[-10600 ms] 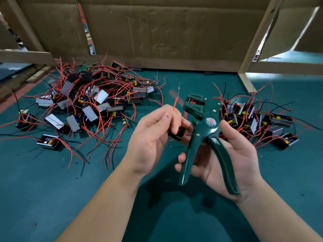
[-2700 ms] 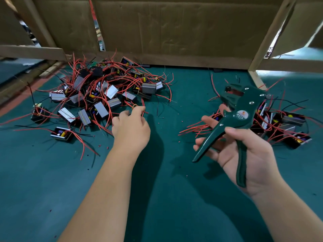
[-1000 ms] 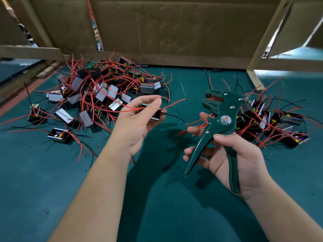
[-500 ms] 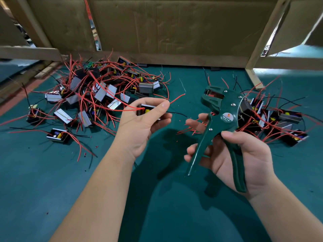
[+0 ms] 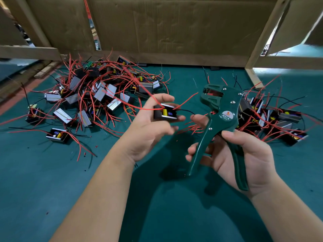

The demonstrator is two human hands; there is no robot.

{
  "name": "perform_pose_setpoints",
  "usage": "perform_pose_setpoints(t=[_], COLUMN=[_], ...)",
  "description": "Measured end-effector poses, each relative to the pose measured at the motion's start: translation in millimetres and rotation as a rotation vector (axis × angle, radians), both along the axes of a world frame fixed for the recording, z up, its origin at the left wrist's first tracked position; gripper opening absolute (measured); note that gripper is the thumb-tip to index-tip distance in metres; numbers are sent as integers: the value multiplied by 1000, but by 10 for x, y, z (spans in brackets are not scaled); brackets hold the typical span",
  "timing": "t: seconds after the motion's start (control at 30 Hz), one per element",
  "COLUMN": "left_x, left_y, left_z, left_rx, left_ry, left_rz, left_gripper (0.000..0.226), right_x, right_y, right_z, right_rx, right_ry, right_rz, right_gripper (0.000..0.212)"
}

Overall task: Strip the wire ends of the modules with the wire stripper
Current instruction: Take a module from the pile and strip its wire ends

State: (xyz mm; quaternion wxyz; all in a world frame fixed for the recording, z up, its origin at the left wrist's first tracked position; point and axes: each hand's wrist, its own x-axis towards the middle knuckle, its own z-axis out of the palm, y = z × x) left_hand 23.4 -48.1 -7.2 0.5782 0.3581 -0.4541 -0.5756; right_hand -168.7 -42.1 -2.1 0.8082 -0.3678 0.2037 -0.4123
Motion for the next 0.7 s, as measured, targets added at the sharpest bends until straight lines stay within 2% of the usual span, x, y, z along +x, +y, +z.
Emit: perform_pose_setpoints(t=[0.07,0.13,0.2,0.23,0.3,0.4,0.57,0.7], left_x=[55,87,101,89,19,-104,-216,-217], left_y=[27,49,59,61,49,18,21,-23], left_z=[-2,9,40,51,64,-6,-100,-103], left_rx=[45,95,194,247,343,381,262,183], left_ry=[-3,68,172,204,167,-40,-100,-244], left_rz=[-154,-314,-434,-459,-412,-262,-147,36], left_gripper=[75,82,82,72,51,29,17,15], right_x=[-20,-46,-61,-64,-61,-38,21,42], right_y=[-26,-47,-58,-60,-59,-43,-14,-18], right_z=[12,22,30,31,24,22,4,-25], right_rx=[7,0,4,9,18,22,47,28], right_ry=[-2,-11,-17,-16,-9,16,28,33], right_rz=[-28,-53,-67,-72,-80,-50,4,15], right_gripper=[77,73,72,74,79,80,83,86])
